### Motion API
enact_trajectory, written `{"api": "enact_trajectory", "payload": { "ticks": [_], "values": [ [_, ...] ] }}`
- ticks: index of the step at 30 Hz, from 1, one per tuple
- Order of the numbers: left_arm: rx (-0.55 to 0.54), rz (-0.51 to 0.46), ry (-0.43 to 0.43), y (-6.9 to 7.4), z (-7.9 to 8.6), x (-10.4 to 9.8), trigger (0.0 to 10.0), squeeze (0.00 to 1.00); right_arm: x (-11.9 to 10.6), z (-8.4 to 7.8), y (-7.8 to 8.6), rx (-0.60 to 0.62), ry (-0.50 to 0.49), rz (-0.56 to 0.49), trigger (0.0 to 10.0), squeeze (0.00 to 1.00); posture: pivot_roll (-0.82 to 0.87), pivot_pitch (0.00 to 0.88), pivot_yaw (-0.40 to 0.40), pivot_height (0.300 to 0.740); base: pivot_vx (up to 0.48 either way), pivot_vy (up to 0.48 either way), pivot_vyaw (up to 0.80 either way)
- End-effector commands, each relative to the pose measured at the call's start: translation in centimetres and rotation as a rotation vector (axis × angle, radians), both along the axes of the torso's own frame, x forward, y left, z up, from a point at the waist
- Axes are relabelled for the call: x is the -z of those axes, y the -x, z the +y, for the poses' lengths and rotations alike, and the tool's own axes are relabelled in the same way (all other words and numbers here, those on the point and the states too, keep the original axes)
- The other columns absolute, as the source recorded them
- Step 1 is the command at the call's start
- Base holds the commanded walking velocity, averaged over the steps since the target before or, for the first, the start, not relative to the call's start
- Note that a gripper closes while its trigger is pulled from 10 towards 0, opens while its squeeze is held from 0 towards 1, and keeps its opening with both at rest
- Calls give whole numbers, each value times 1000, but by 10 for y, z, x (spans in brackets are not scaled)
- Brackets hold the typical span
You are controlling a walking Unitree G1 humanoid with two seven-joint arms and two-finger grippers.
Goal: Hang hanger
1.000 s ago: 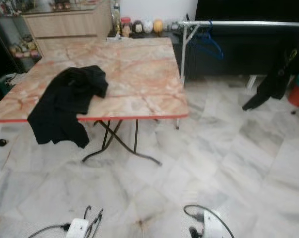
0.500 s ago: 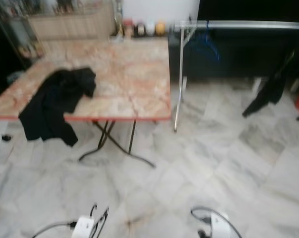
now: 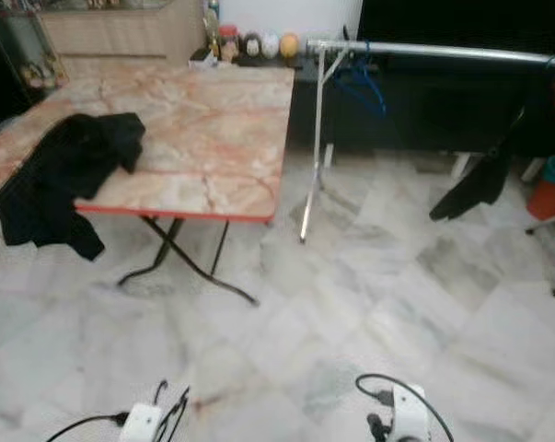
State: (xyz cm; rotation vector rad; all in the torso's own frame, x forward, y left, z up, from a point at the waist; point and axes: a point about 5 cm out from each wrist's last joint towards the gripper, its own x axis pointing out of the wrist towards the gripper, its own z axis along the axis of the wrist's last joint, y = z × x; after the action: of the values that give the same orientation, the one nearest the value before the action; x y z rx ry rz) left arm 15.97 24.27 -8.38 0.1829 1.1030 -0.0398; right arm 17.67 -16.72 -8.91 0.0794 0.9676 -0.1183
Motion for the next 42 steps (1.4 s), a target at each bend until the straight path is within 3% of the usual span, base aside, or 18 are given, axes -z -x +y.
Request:
{"api": "enact_trajectory", "payload": {
  "ticks": [1,12,26,32,41,42],
  "values": [
    [4,-1,-7,0,4,-1,10000,0,1,-3,1,3,9,10,10000,0,-15,0,19,740,0,-289,0],
    [5,3,-4,1,4,-1,10000,0,1,-5,2,6,9,16,10000,0,-15,0,12,740,0,-291,0],
    [22,-17,32,-16,-35,2,10000,0,1,-6,2,-20,9,25,10000,0,-20,0,3,740,0,-296,-767],
    [52,-30,49,-24,-59,2,10000,0,1,-6,1,-30,11,23,10000,0,-29,0,6,740,0,-44,0],
    [23,-41,62,-31,-74,0,10000,0,0,-5,1,-29,5,22,10000,0,-26,0,10,740,0,0,0],
    [19,-39,57,-29,-68,1,10000,0,0,-5,1,-30,5,21,10000,0,-26,0,10,740,0,0,0]
  ]
}}
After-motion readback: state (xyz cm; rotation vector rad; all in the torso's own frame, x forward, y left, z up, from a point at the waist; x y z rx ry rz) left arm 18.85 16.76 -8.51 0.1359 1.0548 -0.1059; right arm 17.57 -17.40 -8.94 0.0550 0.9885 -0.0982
